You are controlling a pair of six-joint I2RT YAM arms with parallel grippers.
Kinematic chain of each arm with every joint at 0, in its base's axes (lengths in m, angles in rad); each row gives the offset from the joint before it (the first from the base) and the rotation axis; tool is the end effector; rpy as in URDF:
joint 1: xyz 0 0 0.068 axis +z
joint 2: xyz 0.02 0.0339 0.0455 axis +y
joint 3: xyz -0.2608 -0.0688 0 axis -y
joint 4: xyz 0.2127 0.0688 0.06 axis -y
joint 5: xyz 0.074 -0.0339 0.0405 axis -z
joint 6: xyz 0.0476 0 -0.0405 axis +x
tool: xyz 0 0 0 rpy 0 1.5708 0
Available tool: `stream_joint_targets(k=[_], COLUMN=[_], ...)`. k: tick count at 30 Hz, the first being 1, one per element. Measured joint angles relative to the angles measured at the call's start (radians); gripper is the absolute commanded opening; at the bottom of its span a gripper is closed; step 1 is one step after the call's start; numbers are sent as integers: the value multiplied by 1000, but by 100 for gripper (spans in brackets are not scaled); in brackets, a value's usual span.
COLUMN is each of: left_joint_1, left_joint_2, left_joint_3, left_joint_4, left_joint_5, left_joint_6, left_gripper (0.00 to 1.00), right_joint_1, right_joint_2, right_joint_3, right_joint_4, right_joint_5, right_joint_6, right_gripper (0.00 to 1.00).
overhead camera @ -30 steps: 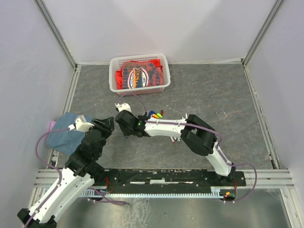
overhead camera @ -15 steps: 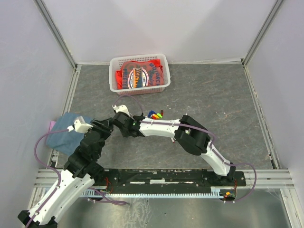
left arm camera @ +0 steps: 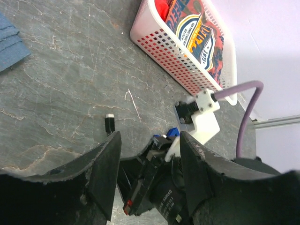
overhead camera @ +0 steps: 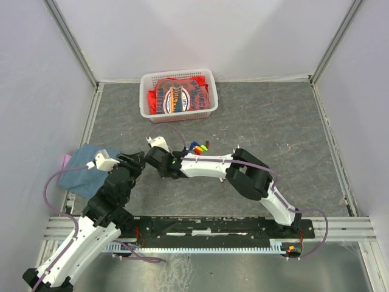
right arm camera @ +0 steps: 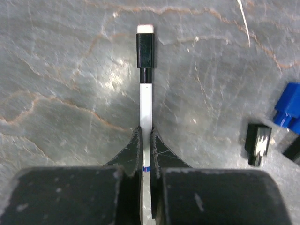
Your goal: Open the pen caps
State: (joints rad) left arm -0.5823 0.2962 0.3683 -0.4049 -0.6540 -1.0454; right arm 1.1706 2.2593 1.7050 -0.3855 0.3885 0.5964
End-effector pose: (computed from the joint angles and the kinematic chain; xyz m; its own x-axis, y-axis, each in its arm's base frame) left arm 0.0861 -0.0220 0.2283 -0.0990 -0.7569 -0.6460 -0.2580 0.6465 -0.7180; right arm 0.1989 0.4238 0.1586 -0.6901 -0.2971 -0.6599 -0.4565 0.8863 0.0783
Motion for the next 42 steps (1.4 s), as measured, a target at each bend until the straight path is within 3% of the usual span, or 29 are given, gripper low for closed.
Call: stream_joint_targets(k=[10,20,32,42], left_joint_1=[0,0,3,12], left_joint_2=[76,236,573,619], left_joint_3=[-11,-128,-133,-148], left_joint_4=[53,283,570,675], left_joint_5=[36,243,518,607], left_joint_6=[-37,-55,-56,-61], left_gripper=[72,77,77,62], right_joint_1=[5,3,2,0], right_joint_2=[-222,-525,-657,-693], right_joint_3=[-340,-661,-790,-818], right_joint_4=[91,239,373,423], right_joint_5=[-18,-76,-127,-171], right_joint_6=[12,16,27,35], right_gripper=[1,1,1,1])
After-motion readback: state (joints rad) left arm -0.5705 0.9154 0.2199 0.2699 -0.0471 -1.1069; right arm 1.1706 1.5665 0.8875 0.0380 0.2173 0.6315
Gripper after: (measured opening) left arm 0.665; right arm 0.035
